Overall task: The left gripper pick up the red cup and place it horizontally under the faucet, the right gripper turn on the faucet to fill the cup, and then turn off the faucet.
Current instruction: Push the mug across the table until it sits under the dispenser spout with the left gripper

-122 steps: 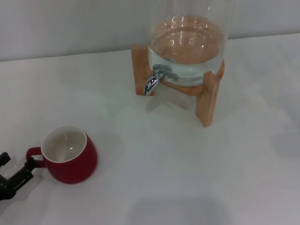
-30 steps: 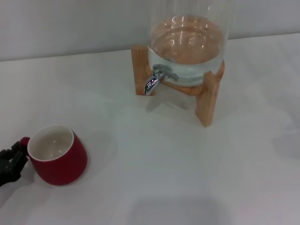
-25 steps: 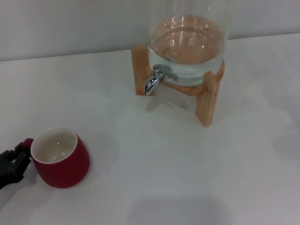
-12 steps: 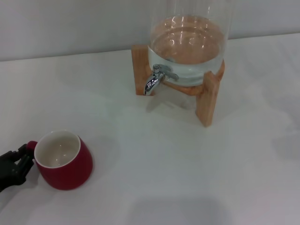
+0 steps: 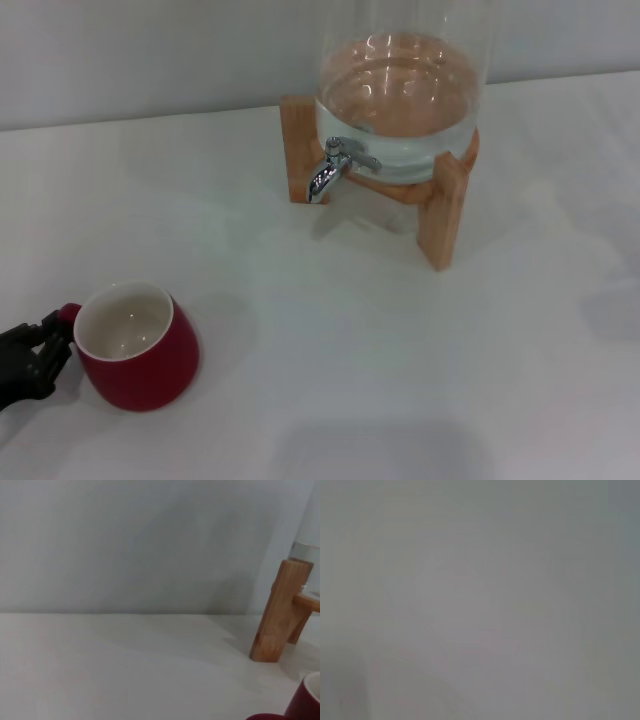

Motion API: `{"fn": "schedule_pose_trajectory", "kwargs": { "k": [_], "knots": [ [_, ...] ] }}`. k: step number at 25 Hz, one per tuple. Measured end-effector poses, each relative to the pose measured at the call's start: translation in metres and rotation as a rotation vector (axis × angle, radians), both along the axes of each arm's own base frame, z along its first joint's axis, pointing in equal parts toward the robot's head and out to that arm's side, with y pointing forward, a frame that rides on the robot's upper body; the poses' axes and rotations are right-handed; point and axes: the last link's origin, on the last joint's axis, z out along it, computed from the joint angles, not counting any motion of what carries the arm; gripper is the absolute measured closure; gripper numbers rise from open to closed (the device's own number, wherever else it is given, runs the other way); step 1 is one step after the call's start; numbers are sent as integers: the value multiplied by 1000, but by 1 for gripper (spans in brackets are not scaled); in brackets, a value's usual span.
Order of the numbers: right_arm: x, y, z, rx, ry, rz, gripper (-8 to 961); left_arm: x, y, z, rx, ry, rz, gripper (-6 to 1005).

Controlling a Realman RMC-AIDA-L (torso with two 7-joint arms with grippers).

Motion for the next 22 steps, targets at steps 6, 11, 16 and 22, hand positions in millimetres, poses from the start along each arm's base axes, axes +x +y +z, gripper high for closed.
{"fn": "schedule_pose_trajectory", "kwargs": {
  "k": [6,11,16,22],
  "knots": [
    [0,-1,0,3,4,-2,232,1,0,4,13,5,-13,844],
    [1,-1,-1,3,5,-5,232,4,3,5,16,-2,-25,844],
    [1,0,-1,3,6,-4,232,9,9,6,24,-7,-39,844],
    [0,0,-1,3,7,-4,232,18,23,6,27,-3,-64,844]
  ]
}}
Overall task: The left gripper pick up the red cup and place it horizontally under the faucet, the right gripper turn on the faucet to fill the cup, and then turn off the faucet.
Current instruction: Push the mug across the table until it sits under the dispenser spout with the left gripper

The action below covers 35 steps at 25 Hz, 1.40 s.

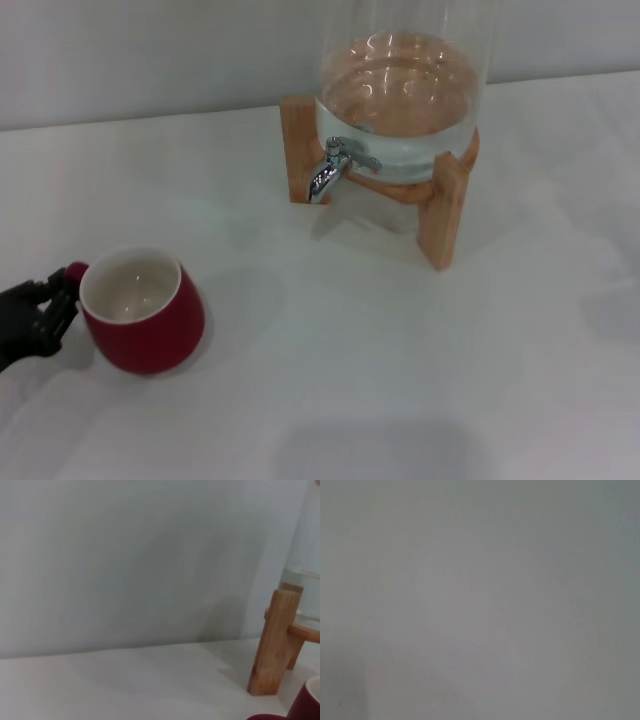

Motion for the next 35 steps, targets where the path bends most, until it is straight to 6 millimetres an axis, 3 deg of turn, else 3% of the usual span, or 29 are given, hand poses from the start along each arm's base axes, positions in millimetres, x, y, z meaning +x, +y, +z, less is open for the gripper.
{"fn": "schedule_pose_trajectory", "kwargs": {
  "k": [22,35],
  "knots": [
    [0,-2,-5,-2,9,-3,231,35,56,-18,-18,36,-13,843],
    [-1,-2,-7,-3,13,2,231,56,74,-35,-67,73,-42,844]
  ]
}}
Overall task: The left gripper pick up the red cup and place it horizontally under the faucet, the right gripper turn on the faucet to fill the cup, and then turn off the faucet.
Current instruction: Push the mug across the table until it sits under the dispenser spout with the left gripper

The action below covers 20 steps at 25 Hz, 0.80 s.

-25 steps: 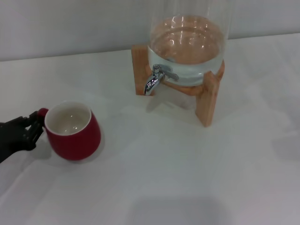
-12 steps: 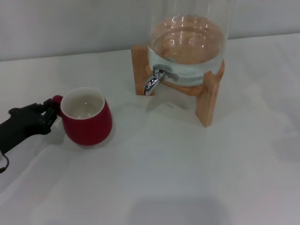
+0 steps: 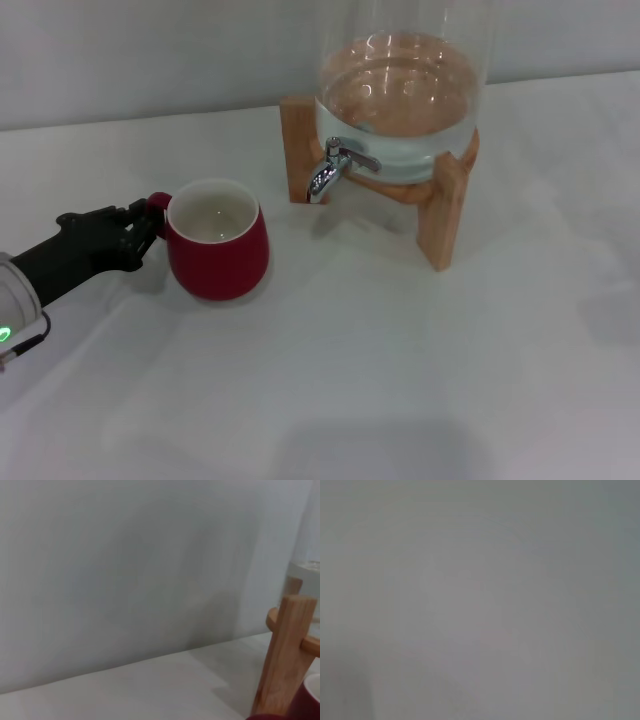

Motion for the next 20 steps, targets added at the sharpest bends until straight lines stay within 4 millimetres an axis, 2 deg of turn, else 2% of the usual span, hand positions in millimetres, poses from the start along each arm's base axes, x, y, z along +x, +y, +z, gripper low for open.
{"fn": "schedule_pose_trajectory", "kwargs": {
  "k": [10,20],
  "knots": [
    [-3,-1,0,-1,-1,22,231,11,7,-14,-42,24,-1,844],
    [-5,0,-2,-10,-27,31,232,20,10,-19,-72,23,-14,843]
  ]
}}
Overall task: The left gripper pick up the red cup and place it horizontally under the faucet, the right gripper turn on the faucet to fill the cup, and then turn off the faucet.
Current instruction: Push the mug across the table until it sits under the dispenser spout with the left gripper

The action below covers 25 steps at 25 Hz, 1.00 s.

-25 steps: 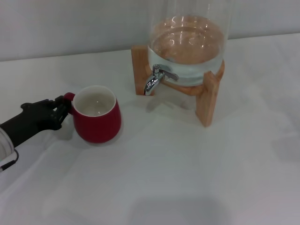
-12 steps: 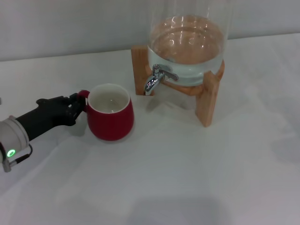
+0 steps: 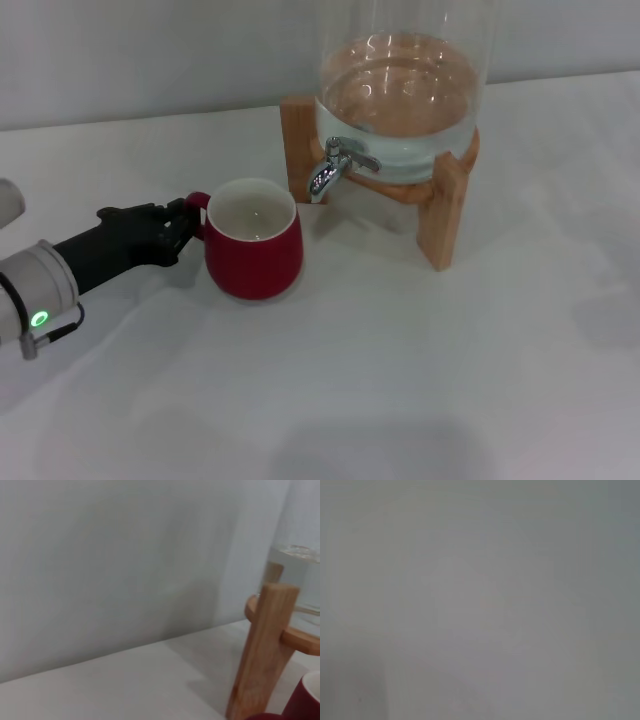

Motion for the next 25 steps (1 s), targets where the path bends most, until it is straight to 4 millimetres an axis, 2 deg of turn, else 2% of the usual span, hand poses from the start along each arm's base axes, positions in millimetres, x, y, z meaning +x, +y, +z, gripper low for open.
{"fn": "schedule_pose_trajectory", "kwargs": {
  "k": [25],
  "knots": [
    [-2,2,-3,-9,-5,8,232,29,12,-19,-99,47,-37,844]
  ]
}}
